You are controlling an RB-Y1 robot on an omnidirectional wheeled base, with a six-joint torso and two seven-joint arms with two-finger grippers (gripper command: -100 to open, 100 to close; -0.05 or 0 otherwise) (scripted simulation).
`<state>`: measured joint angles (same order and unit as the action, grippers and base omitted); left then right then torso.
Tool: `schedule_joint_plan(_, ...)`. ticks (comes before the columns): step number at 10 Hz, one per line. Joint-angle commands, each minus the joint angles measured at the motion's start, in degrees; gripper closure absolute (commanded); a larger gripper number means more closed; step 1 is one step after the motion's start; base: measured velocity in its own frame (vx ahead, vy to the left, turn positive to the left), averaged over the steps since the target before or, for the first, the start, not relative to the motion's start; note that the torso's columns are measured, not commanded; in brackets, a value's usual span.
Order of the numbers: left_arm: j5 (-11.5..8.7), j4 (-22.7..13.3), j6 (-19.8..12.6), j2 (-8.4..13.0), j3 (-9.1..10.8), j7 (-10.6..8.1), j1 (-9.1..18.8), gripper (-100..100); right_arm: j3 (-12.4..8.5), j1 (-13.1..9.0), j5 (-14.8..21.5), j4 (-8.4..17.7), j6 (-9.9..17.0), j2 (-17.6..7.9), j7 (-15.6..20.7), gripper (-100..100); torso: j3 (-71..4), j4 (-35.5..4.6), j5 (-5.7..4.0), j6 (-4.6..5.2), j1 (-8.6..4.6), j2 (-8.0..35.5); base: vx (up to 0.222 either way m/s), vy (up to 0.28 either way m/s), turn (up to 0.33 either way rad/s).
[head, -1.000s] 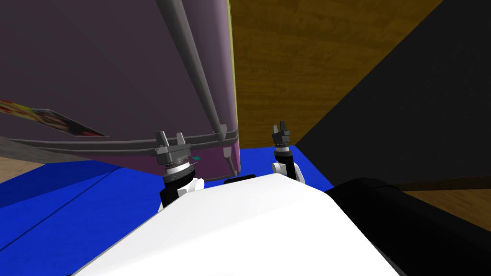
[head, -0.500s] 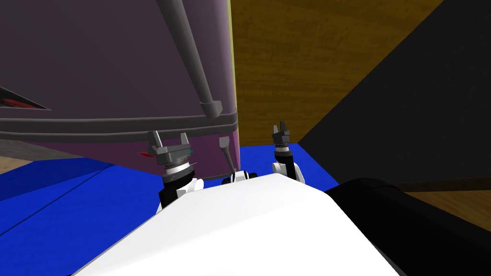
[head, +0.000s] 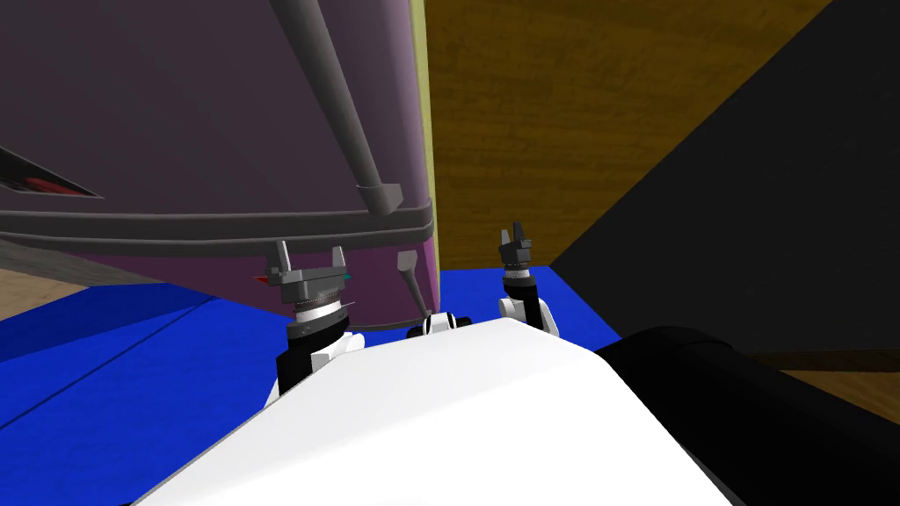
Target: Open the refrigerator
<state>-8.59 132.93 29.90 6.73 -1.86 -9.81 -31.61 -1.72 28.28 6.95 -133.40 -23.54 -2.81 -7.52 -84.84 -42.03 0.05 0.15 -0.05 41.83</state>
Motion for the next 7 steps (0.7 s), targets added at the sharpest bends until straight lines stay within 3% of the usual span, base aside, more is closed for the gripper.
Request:
schedule_joint_plan(1, -2.57, 0.6, -3.35, 1.43, 1.85, -1.56, -1.1, -100, 0.0, 0.0, 0.0, 0.0, 0.0, 0.0, 0.0, 0, -0.04, 0.04, 0.01, 0.02, -0.02, -0.07, 0.027, -0.082, 0.073)
schedule_joint_plan(3, -4.76, 1.42, -5.96, 1.92, 3.37, -2.77, -2.11, -100, 0.0, 0.0, 0.0, 0.0, 0.0, 0.0, 0.0, 0, -0.05, 0.04, 0.02, 0.02, 0.02, -0.07, 0.03, -0.1, 0.101)
schedule_joint_plan(4, -4.76, 1.42, -5.96, 1.92, 3.37, -2.77, -2.11, -100, 0.0, 0.0, 0.0, 0.0, 0.0, 0.0, 0.0, 0, -0.05, 0.04, 0.02, 0.03, 0.01, -0.09, 0.019, -0.066, 0.047)
schedule_joint_plan(7, -8.41, 2.63, -10.33, 2.22, 5.9, -4.78, -3.78, -100, 0.0, 0.0, 0.0, 0.0, 0.0, 0.0, 0.0, 0, -0.15, 0.09, 0.02, 0.04, -0.02, -0.24, 0.03, -0.082, 0.072)
